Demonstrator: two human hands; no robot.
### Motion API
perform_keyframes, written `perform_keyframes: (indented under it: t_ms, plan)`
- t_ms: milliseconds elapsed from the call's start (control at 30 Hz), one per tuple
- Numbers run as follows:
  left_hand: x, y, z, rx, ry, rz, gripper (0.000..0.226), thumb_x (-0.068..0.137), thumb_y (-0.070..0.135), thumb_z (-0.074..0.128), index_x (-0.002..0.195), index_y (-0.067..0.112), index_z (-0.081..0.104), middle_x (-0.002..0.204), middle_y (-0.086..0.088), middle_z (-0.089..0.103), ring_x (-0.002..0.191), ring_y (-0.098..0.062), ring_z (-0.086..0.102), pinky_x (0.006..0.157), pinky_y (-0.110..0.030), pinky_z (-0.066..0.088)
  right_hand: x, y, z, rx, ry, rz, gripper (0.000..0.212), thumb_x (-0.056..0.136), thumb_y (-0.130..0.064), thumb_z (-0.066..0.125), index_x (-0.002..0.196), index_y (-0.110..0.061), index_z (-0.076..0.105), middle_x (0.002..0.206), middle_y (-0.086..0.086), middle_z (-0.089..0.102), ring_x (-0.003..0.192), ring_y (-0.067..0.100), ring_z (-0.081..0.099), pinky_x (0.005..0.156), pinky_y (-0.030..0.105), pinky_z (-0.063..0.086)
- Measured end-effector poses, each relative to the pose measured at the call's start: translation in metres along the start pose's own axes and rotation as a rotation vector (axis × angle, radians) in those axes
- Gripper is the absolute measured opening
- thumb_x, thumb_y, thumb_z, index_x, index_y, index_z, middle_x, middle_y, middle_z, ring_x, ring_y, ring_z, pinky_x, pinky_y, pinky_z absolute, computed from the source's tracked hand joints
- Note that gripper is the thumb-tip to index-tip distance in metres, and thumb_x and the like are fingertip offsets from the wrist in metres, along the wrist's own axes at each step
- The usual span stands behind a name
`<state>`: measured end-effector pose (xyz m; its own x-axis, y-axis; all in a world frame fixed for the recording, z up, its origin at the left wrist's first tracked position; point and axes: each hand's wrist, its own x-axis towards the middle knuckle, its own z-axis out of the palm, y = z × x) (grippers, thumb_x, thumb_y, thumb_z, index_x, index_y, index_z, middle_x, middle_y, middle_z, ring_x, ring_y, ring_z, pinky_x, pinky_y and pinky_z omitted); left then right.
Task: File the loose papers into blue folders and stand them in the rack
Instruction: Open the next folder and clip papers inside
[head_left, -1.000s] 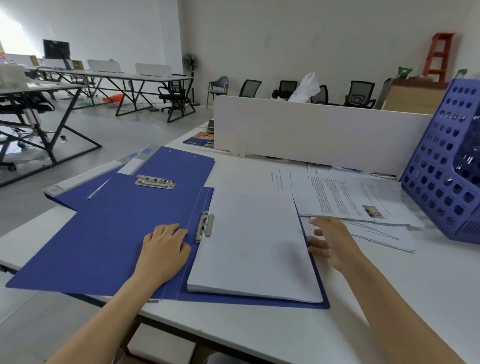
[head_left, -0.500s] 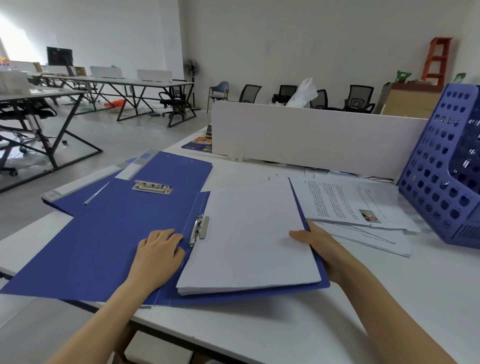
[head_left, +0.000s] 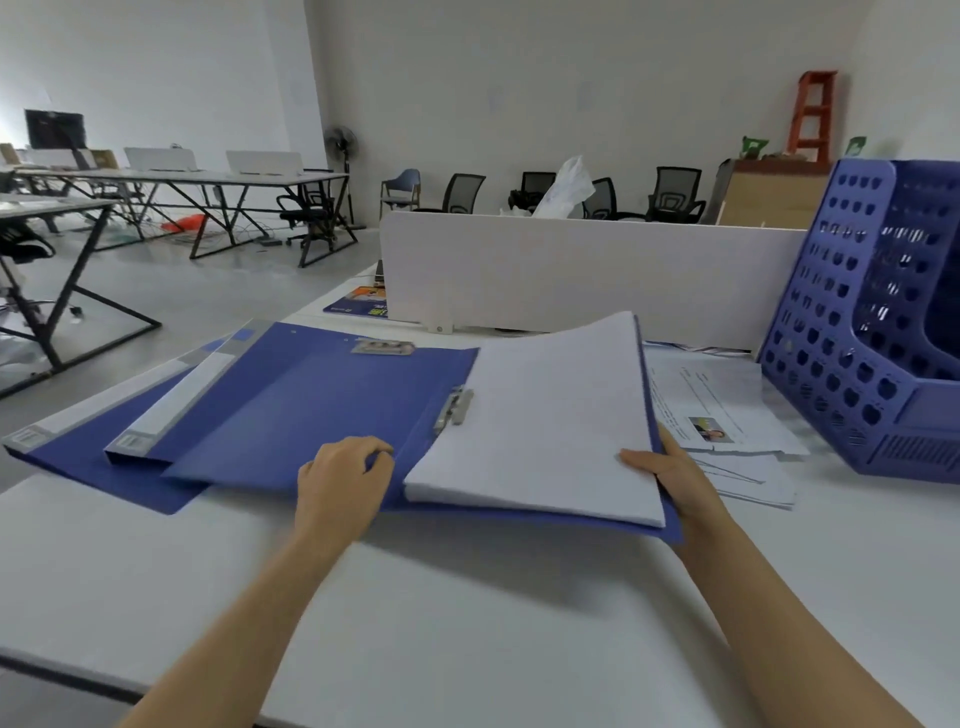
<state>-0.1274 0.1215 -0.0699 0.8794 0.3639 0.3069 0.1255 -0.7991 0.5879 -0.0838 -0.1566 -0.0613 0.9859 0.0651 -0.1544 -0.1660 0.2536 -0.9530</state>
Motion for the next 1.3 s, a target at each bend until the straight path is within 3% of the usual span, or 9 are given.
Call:
perform_keyframes:
  t_ms: [267, 500, 633, 733, 800, 1000, 1133, 1200, 1300]
  plan:
    - [0.018, 0.014, 0.041, -0.303, 0.038, -0.453, 0.053, 0.091, 0.024, 0.046, 0.142, 0.015, 0.03, 0.154, -0.016, 0.014, 0.141, -0.033, 0.012, 0.113, -0.045, 0.017, 0.015, -0.002, -0.036, 0.17, 0.123, 0.013, 0.049, 0.092, 0.006, 0.04, 0.137, -0.013, 0.039, 0.057, -0.007, 0.071, 0.048, 0.011, 0.068, 0.037, 0.024, 0.051]
    - [0.028, -0.01, 0.032, -1.409, 0.14, -0.537, 0.053, 0.091, 0.004, 0.044, 0.139, 0.017, 0.025, 0.099, -0.011, 0.051, 0.093, -0.023, 0.051, 0.086, -0.033, 0.046, 0.022, 0.005, -0.037, 0.148, 0.084, 0.049, 0.048, 0.093, 0.004, 0.041, 0.136, -0.015, 0.04, 0.06, -0.006, 0.072, 0.05, 0.013, 0.069, 0.038, 0.025, 0.052]
    - [0.03, -0.011, 0.026, -1.652, -0.027, -0.678, 0.015, 0.091, 0.009, 0.044, 0.091, 0.012, 0.058, 0.096, -0.005, 0.062, 0.085, -0.023, 0.06, 0.078, -0.032, 0.049, 0.021, 0.004, -0.034, 0.138, 0.035, 0.089, 0.039, 0.092, 0.002, 0.044, 0.124, -0.02, 0.044, 0.059, -0.004, 0.072, 0.049, 0.013, 0.068, 0.037, 0.024, 0.051]
    - [0.026, -0.006, 0.024, -1.655, -0.089, -0.607, 0.029, 0.088, 0.014, 0.051, 0.073, 0.019, 0.075, 0.089, -0.003, 0.074, 0.085, -0.025, 0.067, 0.083, -0.04, 0.051, 0.018, 0.004, -0.03, 0.119, -0.002, 0.116, 0.054, 0.076, -0.004, 0.069, 0.123, -0.019, 0.046, 0.061, 0.0, 0.073, 0.05, 0.017, 0.069, 0.037, 0.026, 0.052]
    - [0.022, -0.001, 0.019, -1.626, -0.09, -0.581, 0.031, 0.088, 0.017, 0.053, 0.068, 0.021, 0.076, 0.076, 0.001, 0.075, 0.078, -0.022, 0.068, 0.083, -0.042, 0.05, 0.019, 0.003, -0.031, 0.089, -0.005, 0.13, 0.041, 0.087, -0.001, 0.055, 0.123, -0.018, 0.045, 0.059, -0.001, 0.072, 0.048, 0.016, 0.068, 0.036, 0.024, 0.05]
    - [0.016, 0.003, 0.014, -1.642, -0.125, -0.508, 0.024, 0.091, 0.037, 0.047, 0.099, 0.025, 0.065, 0.094, 0.003, 0.074, 0.086, -0.019, 0.069, 0.079, -0.038, 0.056, 0.016, 0.009, -0.028, 0.048, 0.018, 0.124, 0.015, 0.094, -0.022, 0.049, 0.104, -0.017, 0.058, 0.066, 0.0, 0.074, 0.056, 0.018, 0.07, 0.042, 0.024, 0.054]
    - [0.007, 0.016, 0.013, -1.466, -0.212, -0.35, 0.029, 0.095, 0.038, 0.039, 0.113, 0.026, 0.058, 0.109, 0.01, 0.069, 0.102, -0.008, 0.065, 0.091, -0.029, 0.052, 0.02, 0.014, -0.024, -0.008, 0.129, 0.056, 0.054, 0.084, -0.058, 0.046, 0.123, -0.021, 0.055, 0.115, 0.009, 0.065, 0.098, 0.031, 0.064, 0.065, 0.033, 0.056]
    - [-0.001, 0.023, 0.013, -1.27, -0.332, -0.203, 0.027, 0.099, 0.033, 0.029, 0.109, 0.031, 0.054, 0.09, 0.027, 0.069, 0.084, 0.01, 0.064, 0.072, -0.01, 0.051, 0.018, 0.013, -0.02, -0.035, 0.083, 0.127, 0.065, 0.088, -0.063, 0.028, 0.122, -0.015, 0.056, 0.116, 0.013, 0.063, 0.099, 0.031, 0.062, 0.07, 0.035, 0.052]
    - [-0.01, 0.024, 0.015, -0.854, -0.473, 0.037, 0.033, 0.1, 0.028, 0.025, 0.131, 0.04, 0.027, 0.115, 0.041, 0.036, 0.117, 0.012, 0.033, 0.094, -0.005, 0.023, 0.016, 0.01, -0.021, -0.051, 0.031, 0.154, 0.069, 0.089, -0.064, 0.015, 0.113, -0.018, 0.06, 0.101, 0.007, 0.07, 0.09, 0.025, 0.066, 0.069, 0.034, 0.051]
